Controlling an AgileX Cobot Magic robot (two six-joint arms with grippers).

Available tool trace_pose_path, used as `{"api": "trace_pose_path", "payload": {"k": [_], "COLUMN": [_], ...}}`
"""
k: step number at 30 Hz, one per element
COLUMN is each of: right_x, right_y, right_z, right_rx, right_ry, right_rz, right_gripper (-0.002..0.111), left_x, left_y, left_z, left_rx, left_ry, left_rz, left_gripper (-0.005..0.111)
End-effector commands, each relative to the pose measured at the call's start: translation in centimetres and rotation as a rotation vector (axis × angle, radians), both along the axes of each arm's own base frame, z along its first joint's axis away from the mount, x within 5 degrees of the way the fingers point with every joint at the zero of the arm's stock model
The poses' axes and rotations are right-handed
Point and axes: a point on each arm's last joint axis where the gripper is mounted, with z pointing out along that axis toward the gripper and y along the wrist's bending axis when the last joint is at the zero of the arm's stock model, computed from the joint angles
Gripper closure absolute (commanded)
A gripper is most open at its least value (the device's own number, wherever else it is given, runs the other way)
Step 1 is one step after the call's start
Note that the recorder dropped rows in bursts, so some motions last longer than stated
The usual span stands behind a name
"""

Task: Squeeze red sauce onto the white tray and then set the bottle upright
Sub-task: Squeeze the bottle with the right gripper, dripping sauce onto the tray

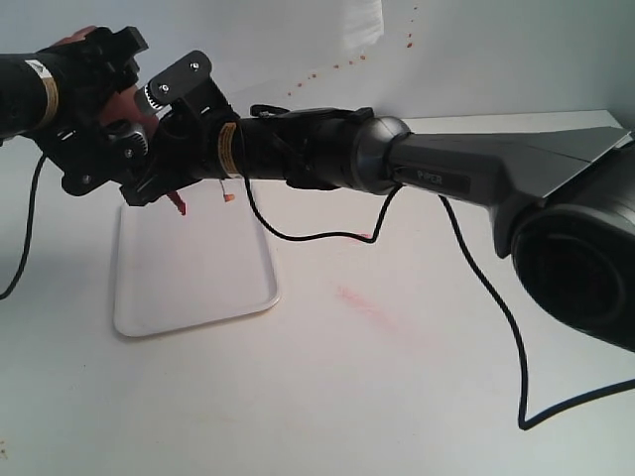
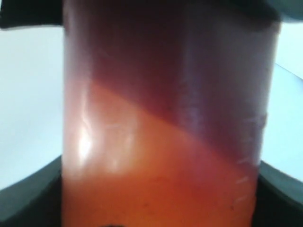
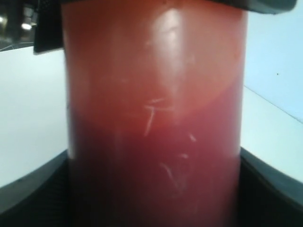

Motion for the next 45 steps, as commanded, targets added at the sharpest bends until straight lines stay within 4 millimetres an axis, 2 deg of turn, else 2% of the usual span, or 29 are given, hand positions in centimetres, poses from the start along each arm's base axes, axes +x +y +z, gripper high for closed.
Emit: {"api": "trace_pose_path", "payload": {"k": [1, 7, 8, 12, 19, 20, 22, 23, 24, 27, 43, 45], "right_x": [0.94, 0.95, 0.95, 0.92, 0.56, 0.56, 0.55, 0.54, 0.52, 0.2, 0.15, 0.18], "right_y": [-0.54, -0.55, -0.55, -0.53, -0.28, -0.28, -0.3, -0.3, -0.3, -0.24, -0.24, -0.26], "right_z": [0.16, 0.16, 0.16, 0.16, 0.34, 0.34, 0.42, 0.4, 0.36, 0.06, 0.0, -0.02], "right_rx": [0.0, -0.001, -0.001, -0.001, 0.024, 0.024, 0.017, 0.013, 0.004, -0.058, -0.061, -0.063], "right_ry": [0.006, 0.006, 0.006, 0.004, 0.008, 0.008, 0.0, -0.003, -0.01, -0.065, -0.053, -0.053], "right_rz": [-0.084, -0.086, -0.086, -0.081, -0.036, -0.036, -0.033, -0.031, -0.026, 0.031, 0.034, 0.03], "right_gripper": [0.084, 0.009, 0.003, 0.004, 0.008, 0.01, 0.021, 0.032, 0.047, 0.108, 0.107, 0.102], "left_x": [-0.88, -0.91, -0.91, -0.91, -0.89, -0.89, -0.89, -0.89, -0.89, -0.89, -0.88, -0.88], "left_y": [-0.42, -0.39, -0.39, -0.35, -0.29, -0.29, -0.29, -0.29, -0.29, -0.29, -0.22, -0.22], "left_z": [-0.93, -0.99, -0.99, -0.98, -0.99, -0.99, -0.99, -0.99, -0.99, -0.99, -0.98, -0.98], "left_rx": [0.009, 0.037, 0.037, 0.039, 0.039, 0.039, 0.039, 0.039, 0.039, 0.039, 0.04, 0.04], "left_ry": [0.042, 0.042, 0.042, 0.041, 0.041, 0.041, 0.041, 0.041, 0.041, 0.041, 0.04, 0.04], "left_rz": [-0.049, -0.06, -0.06, -0.056, -0.055, -0.055, -0.055, -0.055, -0.055, -0.055, -0.051, -0.051], "left_gripper": [0.107, 0.107, 0.107, 0.107, 0.107, 0.107, 0.107, 0.107, 0.107, 0.107, 0.107, 0.107]}}
